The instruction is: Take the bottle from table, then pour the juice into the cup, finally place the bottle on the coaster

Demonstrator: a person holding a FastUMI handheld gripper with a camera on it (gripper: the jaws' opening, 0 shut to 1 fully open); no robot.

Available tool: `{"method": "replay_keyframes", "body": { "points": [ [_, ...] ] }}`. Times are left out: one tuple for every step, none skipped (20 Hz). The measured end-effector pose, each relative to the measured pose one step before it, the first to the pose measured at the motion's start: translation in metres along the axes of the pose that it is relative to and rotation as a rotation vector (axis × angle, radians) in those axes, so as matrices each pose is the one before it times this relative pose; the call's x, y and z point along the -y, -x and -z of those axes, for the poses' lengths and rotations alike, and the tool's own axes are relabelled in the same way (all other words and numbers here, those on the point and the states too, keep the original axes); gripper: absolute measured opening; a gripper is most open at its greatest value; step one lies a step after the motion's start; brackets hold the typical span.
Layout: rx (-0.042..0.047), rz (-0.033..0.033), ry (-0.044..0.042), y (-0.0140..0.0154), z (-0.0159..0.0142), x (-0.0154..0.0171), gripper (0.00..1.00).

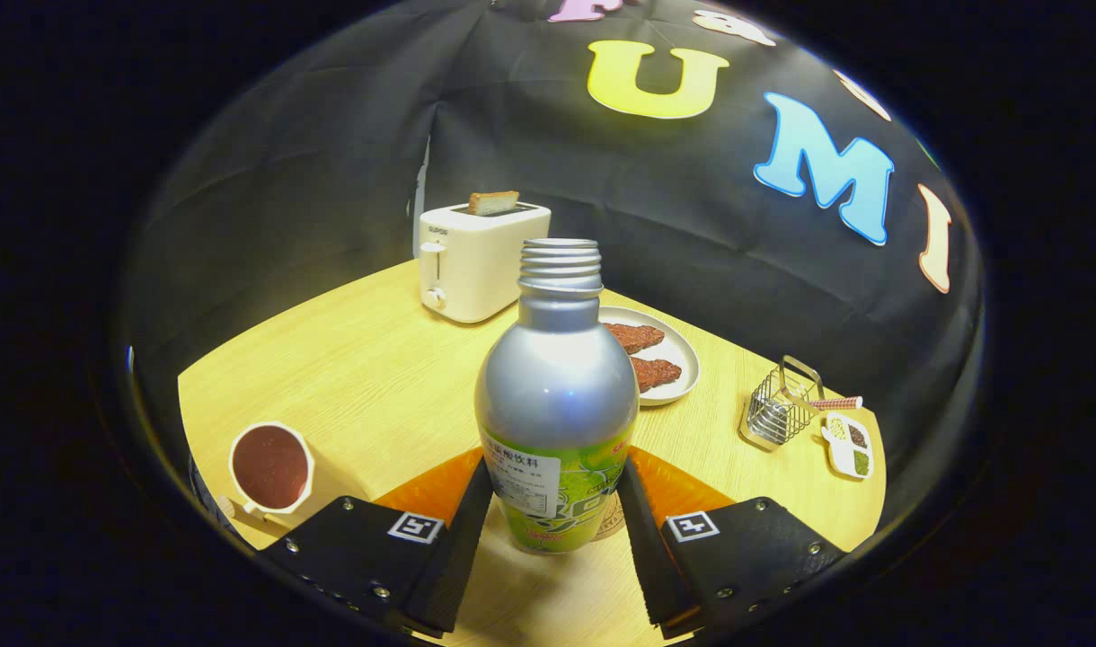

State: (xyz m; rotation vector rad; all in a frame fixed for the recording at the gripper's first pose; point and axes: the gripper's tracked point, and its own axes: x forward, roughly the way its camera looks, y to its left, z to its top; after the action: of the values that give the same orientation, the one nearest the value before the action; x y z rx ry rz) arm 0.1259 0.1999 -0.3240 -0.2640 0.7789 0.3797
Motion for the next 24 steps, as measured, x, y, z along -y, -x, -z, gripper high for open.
{"method": "replay_keyframes", "body": {
  "points": [
    [0.00819,0.00936,-0.01644,-0.00544,-0.00016,0.00584,0.76],
    [0.00014,0.00672,-0.02045,-0.00612,0.00058,0.00456,0.76],
    [0.00445,0.00397,-0.02409,-0.00629,0.00049,0.00356,0.75],
    [0.00164,0.00324,-0.02309,-0.00562,0.00077,0.00351,0.76],
    [0.00084,0.00608,-0.01985,-0.00527,0.00089,0.00384,0.76],
    [0.00331,0.00863,-0.01499,-0.00280,0.00158,0.00446,0.76],
    [0.00276,0.00991,-0.01059,-0.00241,0.00196,0.00405,0.77],
    [0.00224,0.00111,-0.01066,-0.00163,0.00255,0.00233,0.77],
    [0.00291,0.00050,-0.00972,-0.00157,0.00281,0.00164,0.77],
    [0.00228,0.00107,-0.00818,0.00005,0.00245,0.00139,0.77],
    [0.01756,-0.00012,-0.01524,-0.00079,-0.00111,0.00006,0.77],
    [0.00756,-0.00344,-0.01922,0.00031,0.00159,-0.00129,0.78],
    [0.00717,0.00307,-0.01173,0.00199,0.00133,0.00132,0.78],
    [0.00949,0.00468,-0.01202,-0.00003,0.00041,-0.00008,0.78],
    [0.00139,0.00164,-0.00806,0.00186,0.00283,-0.00050,0.79],
    [-0.00473,-0.00397,-0.00920,0.00200,0.00180,-0.00100,0.79],
    [-0.01052,-0.00262,-0.01010,0.00078,0.00452,-0.00095,0.80],
    [-0.00236,0.00070,-0.00626,0.00268,0.00040,0.00039,0.81],
    [0.00085,0.00009,-0.00449,0.00249,-0.00019,-0.00030,0.81],
    [0.00293,-0.00879,-0.00290,0.00231,-0.00107,-0.00301,0.81],
    [0.00536,0.00266,0.00390,0.00562,-0.00140,-0.00070,0.90],
    [0.00783,0.00181,0.00770,0.00291,-0.00300,-0.00011,0.99],
    [0.00885,0.00158,0.00644,0.00618,-0.00269,-0.00070,0.98],
    [0.00649,-0.00295,0.00181,0.00654,-0.00245,-0.00116,0.98]
  ]
}}
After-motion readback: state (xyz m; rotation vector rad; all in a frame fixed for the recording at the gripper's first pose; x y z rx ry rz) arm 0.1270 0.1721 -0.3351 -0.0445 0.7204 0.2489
